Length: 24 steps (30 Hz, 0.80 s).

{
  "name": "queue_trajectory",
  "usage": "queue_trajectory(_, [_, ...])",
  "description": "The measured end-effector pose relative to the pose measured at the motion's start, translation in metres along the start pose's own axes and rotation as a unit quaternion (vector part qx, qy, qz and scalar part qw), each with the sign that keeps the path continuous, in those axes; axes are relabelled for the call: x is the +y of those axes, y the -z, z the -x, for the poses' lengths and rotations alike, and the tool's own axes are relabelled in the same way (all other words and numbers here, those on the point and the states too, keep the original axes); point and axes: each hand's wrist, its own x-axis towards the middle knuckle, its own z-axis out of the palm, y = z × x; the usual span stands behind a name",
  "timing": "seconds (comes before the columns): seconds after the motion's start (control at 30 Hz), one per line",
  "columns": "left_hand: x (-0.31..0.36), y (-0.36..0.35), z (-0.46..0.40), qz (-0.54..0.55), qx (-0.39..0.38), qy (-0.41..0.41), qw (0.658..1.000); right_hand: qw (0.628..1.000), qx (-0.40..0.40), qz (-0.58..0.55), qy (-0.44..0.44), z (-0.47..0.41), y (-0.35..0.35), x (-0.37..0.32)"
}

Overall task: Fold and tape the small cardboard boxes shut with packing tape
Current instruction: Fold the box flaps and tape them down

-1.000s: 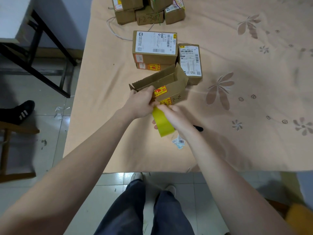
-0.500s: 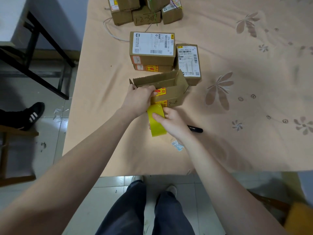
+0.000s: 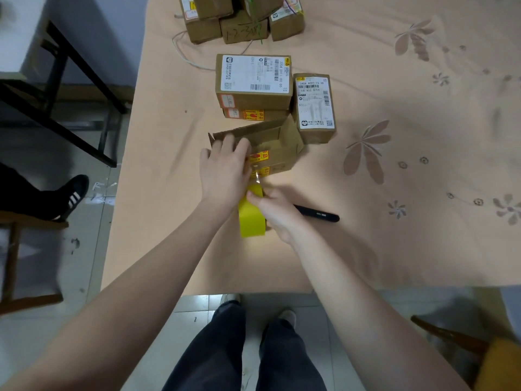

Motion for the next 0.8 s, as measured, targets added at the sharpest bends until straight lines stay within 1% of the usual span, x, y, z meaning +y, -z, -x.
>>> queue_trajectory(0.13, [-0.002,0.000,0.025,0.019,-0.069,0.091,0.993,1.000,0.005,-0.020,-0.013,0.001,0.000,0.000])
queue_trajectory(0.2, [-0.006,-0.002,0.036,0.009,-0.102,0.115,0.988,1.000,-0.008,-0.020,-0.009,0.003,0.001,0.000])
queue_trajectory(0.27, [-0.008,-0.002,0.039,0.038,-0.146,0.136,0.979,1.000,-0.022,-0.015,0.002,0.005,0.004,0.002])
queue_trajectory(0.33, [-0.008,0.000,0.038,0.149,-0.187,0.173,0.955,1.000,-0.007,-0.009,0.010,0.005,0.009,0.005])
queue_trajectory(0.37, [-0.008,0.000,0.037,0.227,-0.195,0.195,0.934,1.000,0.022,0.004,0.017,0.003,0.013,0.006])
queue_trajectory(0.4, [-0.007,0.000,0.037,0.299,-0.193,0.214,0.910,0.996,0.068,0.038,0.035,0.001,0.020,0.009])
queue_trajectory(0.43, [-0.008,-0.001,0.037,0.351,-0.187,0.231,0.888,0.984,0.126,0.105,0.064,-0.001,0.027,0.014])
queue_trajectory(0.47, [-0.007,-0.001,0.038,0.387,-0.183,0.244,0.870,0.958,0.187,0.199,0.090,-0.004,0.036,0.021])
queue_trajectory(0.5, [-0.007,-0.001,0.040,0.413,-0.181,0.253,0.856,0.922,0.231,0.292,0.102,-0.006,0.046,0.029])
queue_trajectory(0.53, [-0.007,-0.001,0.042,0.427,-0.179,0.256,0.848,0.891,0.251,0.366,0.099,-0.006,0.055,0.037])
queue_trajectory(0.63, [-0.008,-0.001,0.046,0.431,-0.180,0.246,0.850,0.830,0.241,0.500,0.057,-0.005,0.071,0.058])
queue_trajectory(0.7, [-0.009,-0.001,0.047,0.432,-0.175,0.239,0.852,0.800,0.243,0.547,0.047,-0.004,0.073,0.065])
queue_trajectory(0.73, [-0.011,-0.001,0.048,0.431,-0.174,0.236,0.853,0.793,0.246,0.555,0.044,-0.004,0.073,0.067])
queue_trajectory(0.8, [-0.013,-0.002,0.050,0.431,-0.177,0.227,0.855,0.793,0.241,0.558,0.041,-0.002,0.072,0.070])
